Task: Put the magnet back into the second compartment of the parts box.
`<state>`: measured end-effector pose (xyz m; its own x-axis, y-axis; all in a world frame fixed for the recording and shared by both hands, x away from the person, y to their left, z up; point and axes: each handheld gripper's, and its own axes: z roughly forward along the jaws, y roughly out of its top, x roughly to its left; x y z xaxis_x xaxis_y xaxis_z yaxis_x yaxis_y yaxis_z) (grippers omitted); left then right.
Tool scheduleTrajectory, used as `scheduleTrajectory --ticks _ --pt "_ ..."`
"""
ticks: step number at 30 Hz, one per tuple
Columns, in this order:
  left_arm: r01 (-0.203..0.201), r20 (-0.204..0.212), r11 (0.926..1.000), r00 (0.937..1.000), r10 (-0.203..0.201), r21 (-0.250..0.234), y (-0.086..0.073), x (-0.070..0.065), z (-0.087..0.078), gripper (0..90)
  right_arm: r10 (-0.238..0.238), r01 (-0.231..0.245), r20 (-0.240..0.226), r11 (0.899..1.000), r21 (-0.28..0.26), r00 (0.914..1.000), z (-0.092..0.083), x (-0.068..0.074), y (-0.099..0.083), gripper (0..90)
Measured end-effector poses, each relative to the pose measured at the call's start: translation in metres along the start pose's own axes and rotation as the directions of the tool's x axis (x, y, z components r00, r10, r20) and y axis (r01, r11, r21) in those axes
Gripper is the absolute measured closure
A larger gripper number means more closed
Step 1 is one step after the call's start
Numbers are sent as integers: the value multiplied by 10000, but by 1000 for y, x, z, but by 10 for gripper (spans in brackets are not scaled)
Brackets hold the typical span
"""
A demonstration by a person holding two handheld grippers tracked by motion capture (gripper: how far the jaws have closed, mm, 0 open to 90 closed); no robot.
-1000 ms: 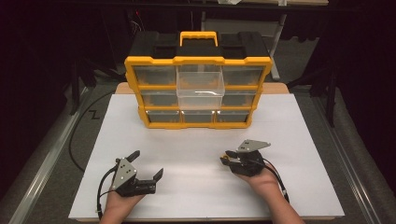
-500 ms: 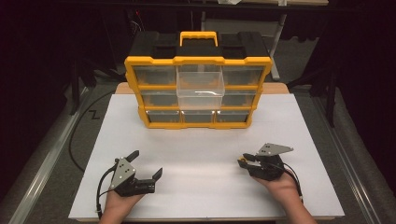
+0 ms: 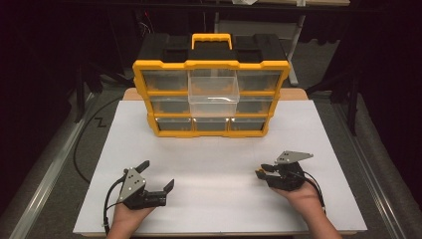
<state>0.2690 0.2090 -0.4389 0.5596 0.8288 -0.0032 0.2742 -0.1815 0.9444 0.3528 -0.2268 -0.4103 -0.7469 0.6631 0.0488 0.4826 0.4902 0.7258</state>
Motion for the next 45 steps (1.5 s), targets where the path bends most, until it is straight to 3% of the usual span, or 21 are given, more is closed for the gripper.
scheduleTrajectory --ticks 2,3,4,7,12,20,22,23,25,27,30,32,33,34,38,45 --pt "14 -92 10000 10000 -14 51 0 1 0 2 -13 22 -154 9983 576 9999 3 -1 3 646" --pt "14 -92 10000 10000 -14 51 0 1 0 2 -13 22 -154 9983 576 9999 3 -1 3 646" --pt "4 -111 10000 9999 -3 84 0 1 0 2 49 -17 -305 9947 1030 9995 5 -2 5 647" --pt "-115 -140 9999 9998 116 110 0 1 -1 2 -57 122 -383 9851 1717 9993 7 -4 10 647" --pt "-141 -150 9999 9998 143 96 0 1 -1 2 -46 173 -571 9742 2250 9984 4 -6 19 647" --pt "-217 -120 9997 9997 219 93 0 1 -2 2 -357 682 -998 9359 3455 9944 2 -3 39 647" --pt "-221 -114 9997 9997 223 96 0 1 -2 2 -443 795 -1058 9309 3564 9934 2 -3 40 647" --pt "-230 -105 9997 9997 231 93 0 1 -2 2 -466 886 -1200 9234 3734 9917 3 -2 43 647" --pt "-212 -100 9997 9997 212 94 0 1 -2 2 -477 917 -1234 9203 3804 9912 3 -2 44 647" --pt "-220 -86 9997 9997 221 109 0 0 -1 2 -590 1080 -1293 9038 4140 9898 4 -3 47 647" --pt "-236 -81 9997 9997 237 117 -1 0 -1 2 -554 1134 -1450 8954 4306 9879 4 -3 48 647" --pt "-265 -55 9995 9996 266 148 -1 0 -1 2 -647 1323 -1620 8823 4516 9847 4 -4 52 647" --pt "-265 -55 9995 9996 266 148 -1 0 -1 2 -647 1323 -1620 8823 4516 9847 4 -4 52 647" --pt "-252 -22 9996 9997 252 145 -1 0 -2 2 -687 1417 -1701 8731 4665 9830 3 -3 54 647" --pt "-261 -7 9996 9997 261 99 -1 0 -2 2 -901 1728 -1879 8544 4900 9780 -1 -3 61 647" --pt "-308 33 9995 9995 308 105 -1 0 -2 2 -957 1922 -2104 8407 5063 9729 -11 -3 75 647"
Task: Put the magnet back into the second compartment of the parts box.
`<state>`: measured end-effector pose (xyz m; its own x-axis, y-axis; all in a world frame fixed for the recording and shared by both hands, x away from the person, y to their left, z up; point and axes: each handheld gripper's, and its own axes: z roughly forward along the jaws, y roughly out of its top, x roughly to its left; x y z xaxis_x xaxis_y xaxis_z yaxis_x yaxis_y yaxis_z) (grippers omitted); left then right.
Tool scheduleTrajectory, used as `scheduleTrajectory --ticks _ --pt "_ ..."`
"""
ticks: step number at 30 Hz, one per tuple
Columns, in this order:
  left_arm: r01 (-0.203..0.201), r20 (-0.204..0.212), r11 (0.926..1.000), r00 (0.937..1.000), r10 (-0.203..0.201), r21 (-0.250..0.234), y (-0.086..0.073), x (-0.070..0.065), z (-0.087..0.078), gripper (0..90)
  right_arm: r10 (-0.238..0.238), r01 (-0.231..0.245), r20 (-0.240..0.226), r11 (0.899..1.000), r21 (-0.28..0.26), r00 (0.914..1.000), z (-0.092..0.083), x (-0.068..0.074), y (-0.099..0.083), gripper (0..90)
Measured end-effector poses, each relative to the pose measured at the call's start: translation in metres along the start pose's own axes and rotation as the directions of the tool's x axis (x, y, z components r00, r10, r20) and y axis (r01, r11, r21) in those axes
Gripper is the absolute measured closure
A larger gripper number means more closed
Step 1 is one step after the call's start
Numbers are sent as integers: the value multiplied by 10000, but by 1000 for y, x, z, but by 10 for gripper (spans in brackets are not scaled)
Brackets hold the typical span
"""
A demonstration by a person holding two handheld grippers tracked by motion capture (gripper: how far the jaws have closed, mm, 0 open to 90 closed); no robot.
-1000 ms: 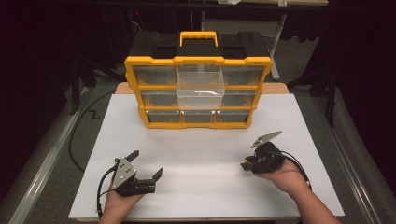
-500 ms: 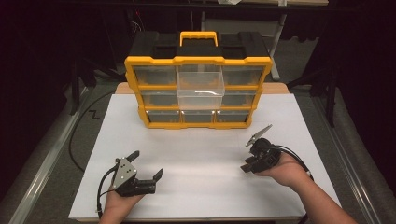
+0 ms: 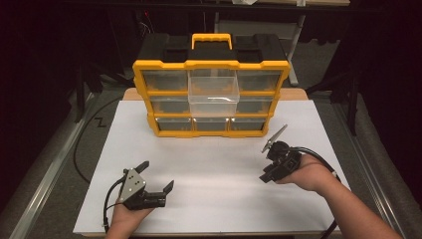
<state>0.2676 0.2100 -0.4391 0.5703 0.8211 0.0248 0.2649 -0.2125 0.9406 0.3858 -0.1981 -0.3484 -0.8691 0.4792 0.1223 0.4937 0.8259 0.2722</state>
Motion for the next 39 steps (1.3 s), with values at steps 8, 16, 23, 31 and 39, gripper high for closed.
scheduleTrajectory --ticks 8,16,23,31,39 --pt "106 132 9999 9999 -104 -113 -1 -1 0 2 -245 250 -270 9995 172 9993 -19 2 11 647" --pt "21 92 9997 10000 -19 -228 0 -1 -2 2 -447 460 -430 9985 292 9981 -35 5 24 647" --pt "-16 150 9999 9999 18 -150 0 0 0 2 -617 644 -523 9966 520 9967 -41 3 32 647" --pt "-9 157 9998 9999 13 -220 0 0 -1 2 -900 931 -649 9946 458 9938 -59 7 44 647" --pt "-34 204 9998 9998 38 -208 0 -1 -1 2 -1016 1047 -617 9933 494 9929 -80 9 52 647"
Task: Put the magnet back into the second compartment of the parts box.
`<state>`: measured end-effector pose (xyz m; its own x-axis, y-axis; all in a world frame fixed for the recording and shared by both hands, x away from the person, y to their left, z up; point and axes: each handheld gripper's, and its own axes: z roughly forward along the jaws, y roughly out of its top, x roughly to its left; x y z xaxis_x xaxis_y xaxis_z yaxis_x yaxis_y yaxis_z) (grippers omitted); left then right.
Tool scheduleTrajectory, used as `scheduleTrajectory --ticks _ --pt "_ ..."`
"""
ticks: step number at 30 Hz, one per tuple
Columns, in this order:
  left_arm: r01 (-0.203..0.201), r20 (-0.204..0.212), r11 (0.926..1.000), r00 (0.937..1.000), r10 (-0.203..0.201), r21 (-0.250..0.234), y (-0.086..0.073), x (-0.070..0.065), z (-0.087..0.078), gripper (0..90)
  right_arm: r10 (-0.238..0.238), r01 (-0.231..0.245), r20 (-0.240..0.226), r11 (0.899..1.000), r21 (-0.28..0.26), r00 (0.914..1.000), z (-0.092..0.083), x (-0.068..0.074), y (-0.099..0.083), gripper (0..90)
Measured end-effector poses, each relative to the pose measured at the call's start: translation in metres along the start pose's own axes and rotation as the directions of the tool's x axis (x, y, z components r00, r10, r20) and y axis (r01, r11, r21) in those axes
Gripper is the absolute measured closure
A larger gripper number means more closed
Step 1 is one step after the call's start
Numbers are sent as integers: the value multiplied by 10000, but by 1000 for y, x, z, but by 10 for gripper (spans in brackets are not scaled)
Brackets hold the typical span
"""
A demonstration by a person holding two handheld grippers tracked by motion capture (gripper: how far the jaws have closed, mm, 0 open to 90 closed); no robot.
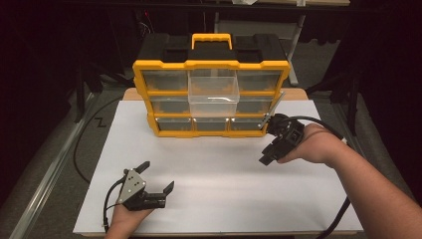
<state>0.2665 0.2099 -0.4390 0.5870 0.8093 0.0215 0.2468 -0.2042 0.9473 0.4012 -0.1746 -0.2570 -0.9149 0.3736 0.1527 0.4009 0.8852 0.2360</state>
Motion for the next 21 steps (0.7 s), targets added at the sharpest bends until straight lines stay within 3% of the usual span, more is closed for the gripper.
scheduleTrajectory --ticks 21 --pt "-58 39 10000 10000 58 64 0 0 1 2 -460 459 109 9989 93 9989 -44 5 22 647"
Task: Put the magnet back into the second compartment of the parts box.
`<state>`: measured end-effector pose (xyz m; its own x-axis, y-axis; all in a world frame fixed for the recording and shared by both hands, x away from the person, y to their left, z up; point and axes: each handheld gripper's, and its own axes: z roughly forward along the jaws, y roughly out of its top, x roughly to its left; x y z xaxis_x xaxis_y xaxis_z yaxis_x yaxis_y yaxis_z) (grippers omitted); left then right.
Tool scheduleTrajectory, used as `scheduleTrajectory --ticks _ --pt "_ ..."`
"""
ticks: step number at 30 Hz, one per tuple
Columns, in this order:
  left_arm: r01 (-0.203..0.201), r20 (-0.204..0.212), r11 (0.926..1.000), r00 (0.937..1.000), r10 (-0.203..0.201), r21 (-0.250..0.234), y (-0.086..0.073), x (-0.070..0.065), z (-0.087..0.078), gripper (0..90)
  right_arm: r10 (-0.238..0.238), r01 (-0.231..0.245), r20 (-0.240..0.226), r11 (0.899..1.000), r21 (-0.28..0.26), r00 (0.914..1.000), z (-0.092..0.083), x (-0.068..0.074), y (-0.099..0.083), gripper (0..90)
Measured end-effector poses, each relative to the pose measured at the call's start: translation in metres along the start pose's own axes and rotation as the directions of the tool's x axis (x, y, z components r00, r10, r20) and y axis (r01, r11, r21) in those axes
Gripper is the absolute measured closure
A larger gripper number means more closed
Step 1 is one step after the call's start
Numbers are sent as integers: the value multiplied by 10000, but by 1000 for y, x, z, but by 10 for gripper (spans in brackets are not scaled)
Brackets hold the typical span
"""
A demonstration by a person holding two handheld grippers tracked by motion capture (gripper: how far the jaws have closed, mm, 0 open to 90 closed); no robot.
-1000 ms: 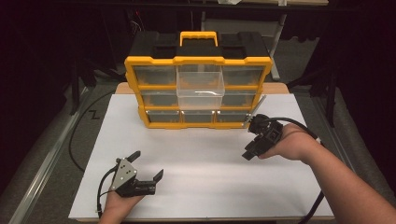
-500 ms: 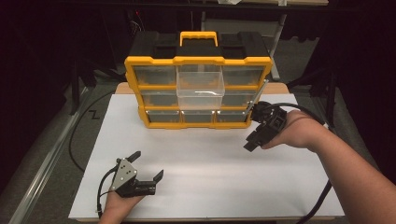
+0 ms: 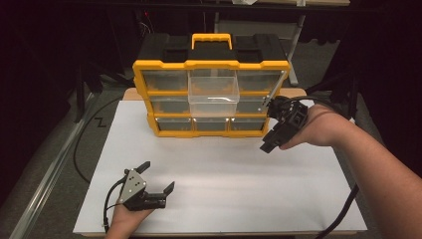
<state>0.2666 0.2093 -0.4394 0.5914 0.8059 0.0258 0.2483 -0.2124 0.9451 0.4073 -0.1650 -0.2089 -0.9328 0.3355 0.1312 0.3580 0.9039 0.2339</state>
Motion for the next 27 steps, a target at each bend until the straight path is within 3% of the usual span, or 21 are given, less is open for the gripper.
scheduleTrajectory --ticks 18,27 --pt "161 93 9998 9998 -160 -100 0 2 -2 2 -165 173 518 9997 -150 9985 -43 -1 19 646" --pt "183 78 9997 9998 -182 -133 -1 2 -2 2 -294 308 617 9993 -217 9977 -54 1 34 647"
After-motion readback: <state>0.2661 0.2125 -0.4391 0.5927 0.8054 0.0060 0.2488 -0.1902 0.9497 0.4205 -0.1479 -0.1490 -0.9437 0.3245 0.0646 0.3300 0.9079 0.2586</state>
